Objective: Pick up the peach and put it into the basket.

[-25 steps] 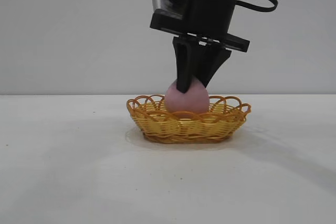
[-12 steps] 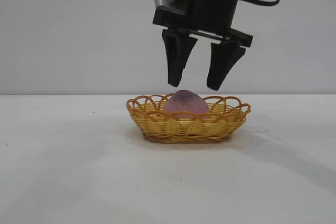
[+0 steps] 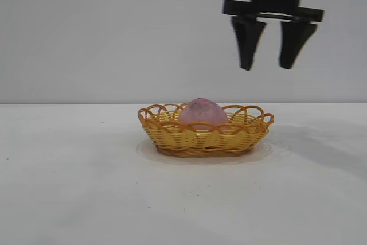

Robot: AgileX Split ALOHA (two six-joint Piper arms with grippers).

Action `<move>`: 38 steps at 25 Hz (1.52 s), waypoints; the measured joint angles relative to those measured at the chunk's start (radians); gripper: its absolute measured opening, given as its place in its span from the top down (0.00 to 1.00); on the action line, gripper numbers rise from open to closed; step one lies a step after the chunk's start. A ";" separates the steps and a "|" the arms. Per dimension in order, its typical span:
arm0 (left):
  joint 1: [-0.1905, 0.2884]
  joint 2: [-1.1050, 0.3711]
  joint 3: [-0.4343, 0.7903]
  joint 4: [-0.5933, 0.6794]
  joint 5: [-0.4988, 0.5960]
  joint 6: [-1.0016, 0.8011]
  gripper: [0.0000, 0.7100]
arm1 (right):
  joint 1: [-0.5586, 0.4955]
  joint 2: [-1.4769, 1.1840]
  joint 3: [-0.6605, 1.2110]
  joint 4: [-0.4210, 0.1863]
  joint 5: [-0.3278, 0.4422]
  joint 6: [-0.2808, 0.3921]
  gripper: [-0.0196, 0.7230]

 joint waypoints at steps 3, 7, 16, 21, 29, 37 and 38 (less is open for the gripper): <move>0.000 0.000 0.000 0.000 0.000 0.000 0.39 | -0.064 0.000 0.000 -0.037 0.016 0.034 0.29; 0.000 0.000 0.000 0.000 0.000 0.000 0.39 | -0.136 -0.002 -0.002 -0.062 0.087 0.066 0.29; 0.000 0.000 0.000 0.000 0.000 0.000 0.39 | -0.201 -0.138 0.005 -0.066 0.110 0.085 0.29; 0.000 0.000 0.000 0.000 0.000 0.000 0.39 | -0.203 -0.283 0.098 -0.074 0.114 0.094 0.29; 0.000 0.000 0.000 0.000 0.000 0.000 0.39 | -0.203 -0.610 0.372 -0.075 0.120 0.109 0.29; 0.000 0.000 0.000 0.000 0.000 0.000 0.39 | -0.203 -0.969 0.614 -0.075 0.129 0.111 0.29; 0.000 0.000 0.000 0.000 0.000 0.000 0.39 | -0.203 -1.005 0.641 -0.075 0.129 0.111 0.29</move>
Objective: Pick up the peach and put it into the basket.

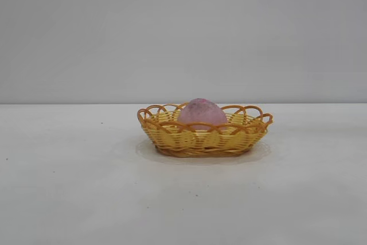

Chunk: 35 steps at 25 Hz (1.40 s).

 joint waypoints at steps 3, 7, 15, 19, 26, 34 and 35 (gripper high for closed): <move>0.000 0.000 0.000 0.000 0.000 0.000 0.39 | 0.000 -0.119 0.102 0.000 0.002 0.000 0.29; 0.000 0.000 0.000 0.000 0.000 0.000 0.39 | 0.000 -0.285 0.258 -0.002 -0.014 0.000 0.29; 0.000 -0.002 0.000 0.000 0.000 0.000 0.39 | 0.000 -0.595 0.520 -0.002 -0.069 0.014 0.29; 0.000 -0.002 0.000 0.000 0.000 0.000 0.39 | 0.000 -0.732 0.617 0.002 -0.099 0.030 0.29; 0.000 -0.002 0.000 0.000 0.000 0.000 0.39 | 0.000 -0.962 0.623 0.006 -0.114 0.030 0.29; 0.000 -0.002 0.000 0.000 0.000 0.000 0.39 | 0.000 -1.104 0.623 0.013 -0.109 0.027 0.29; 0.000 -0.002 0.000 0.000 0.000 0.000 0.39 | 0.000 -1.104 0.623 0.014 -0.109 0.027 0.29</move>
